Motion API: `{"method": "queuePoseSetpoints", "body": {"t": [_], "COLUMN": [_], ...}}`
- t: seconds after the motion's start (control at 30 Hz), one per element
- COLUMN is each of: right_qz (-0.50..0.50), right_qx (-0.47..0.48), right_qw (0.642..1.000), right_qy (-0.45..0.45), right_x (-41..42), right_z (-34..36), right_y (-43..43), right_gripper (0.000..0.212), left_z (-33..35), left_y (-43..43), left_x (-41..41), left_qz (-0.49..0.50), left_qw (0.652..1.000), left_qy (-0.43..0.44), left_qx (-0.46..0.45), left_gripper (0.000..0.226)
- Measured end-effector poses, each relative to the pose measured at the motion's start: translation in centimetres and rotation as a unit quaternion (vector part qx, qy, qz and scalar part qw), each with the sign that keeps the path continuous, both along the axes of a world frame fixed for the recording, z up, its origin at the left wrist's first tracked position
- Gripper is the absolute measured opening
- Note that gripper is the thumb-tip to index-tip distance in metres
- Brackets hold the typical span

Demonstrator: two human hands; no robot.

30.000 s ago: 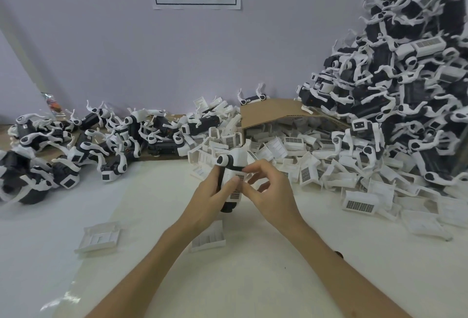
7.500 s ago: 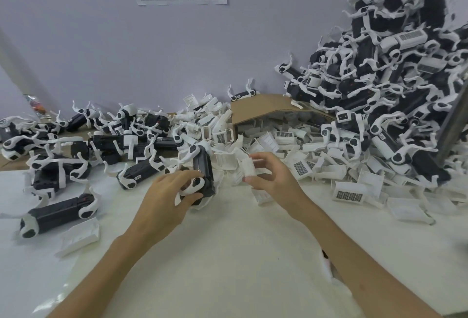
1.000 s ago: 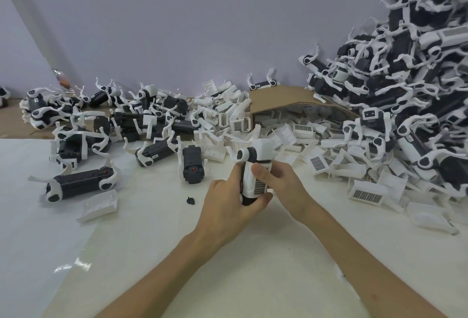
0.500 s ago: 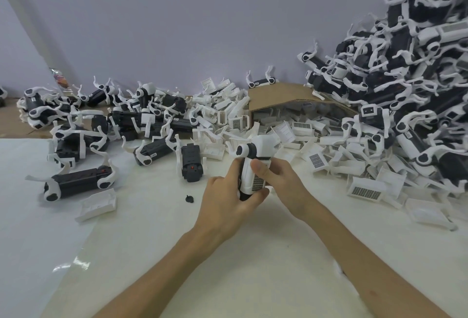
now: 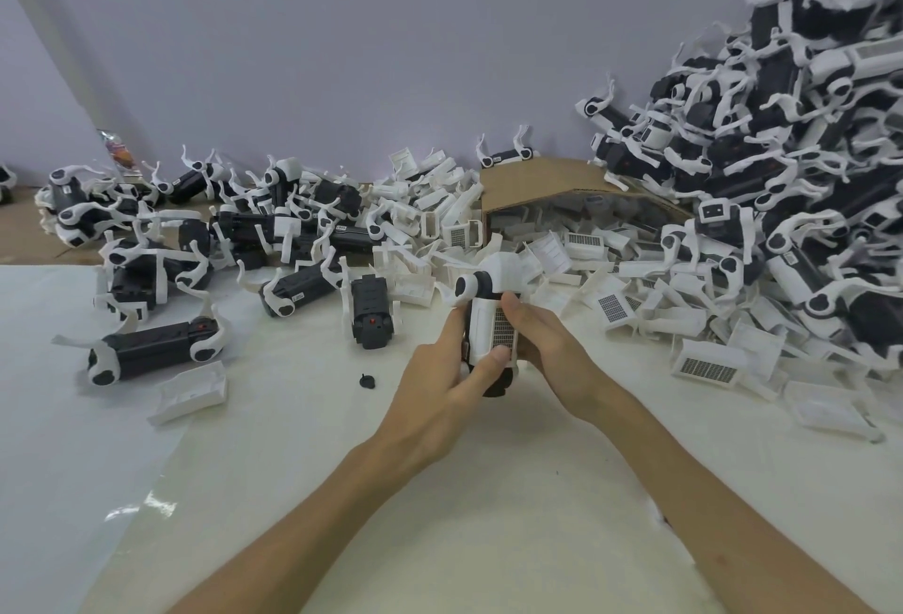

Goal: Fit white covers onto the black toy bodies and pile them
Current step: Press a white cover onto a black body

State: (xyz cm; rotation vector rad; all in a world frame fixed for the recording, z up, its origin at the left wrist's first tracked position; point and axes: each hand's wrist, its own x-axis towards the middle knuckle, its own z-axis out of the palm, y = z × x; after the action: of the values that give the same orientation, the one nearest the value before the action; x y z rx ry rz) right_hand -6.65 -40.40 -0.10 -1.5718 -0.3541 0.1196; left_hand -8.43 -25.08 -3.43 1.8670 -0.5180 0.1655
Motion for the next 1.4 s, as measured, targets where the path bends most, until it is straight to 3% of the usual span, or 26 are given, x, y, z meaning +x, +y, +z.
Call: {"method": "queuePoseSetpoints", "body": {"t": [0.8,1.07,1.2,1.4], "right_qz": [-0.006,-0.019,-0.006,0.038], "right_qx": [-0.005,-0.011,-0.043,-0.053], "right_qw": [1.000,1.000,0.999,0.998], "right_qy": [-0.002,-0.017,-0.027,0.006], "right_x": [0.3,0.3,0.2,0.1], "right_z": [-0.1,0.1,0.2,0.2], "right_y": [-0.3,-0.5,-0.5,-0.8], "right_gripper": [0.056,0.046,0.028,0.032], "left_z": [0.7,0.7,0.8,1.4], "left_y": [0.0,-0.1,-0.2,-0.3], "left_x": [-0.5,-0.5,-0.5,-0.4], "left_qz": [-0.005,-0.023,-0.026,-0.014], "left_qw": [0.999,0.997,0.992,0.985], "left_qy": [-0.008,0.020,0.024,0.073], "left_qx": [-0.034,-0.071,-0.120,-0.154], "left_gripper": [0.059,0.052,0.039,0.037]}}
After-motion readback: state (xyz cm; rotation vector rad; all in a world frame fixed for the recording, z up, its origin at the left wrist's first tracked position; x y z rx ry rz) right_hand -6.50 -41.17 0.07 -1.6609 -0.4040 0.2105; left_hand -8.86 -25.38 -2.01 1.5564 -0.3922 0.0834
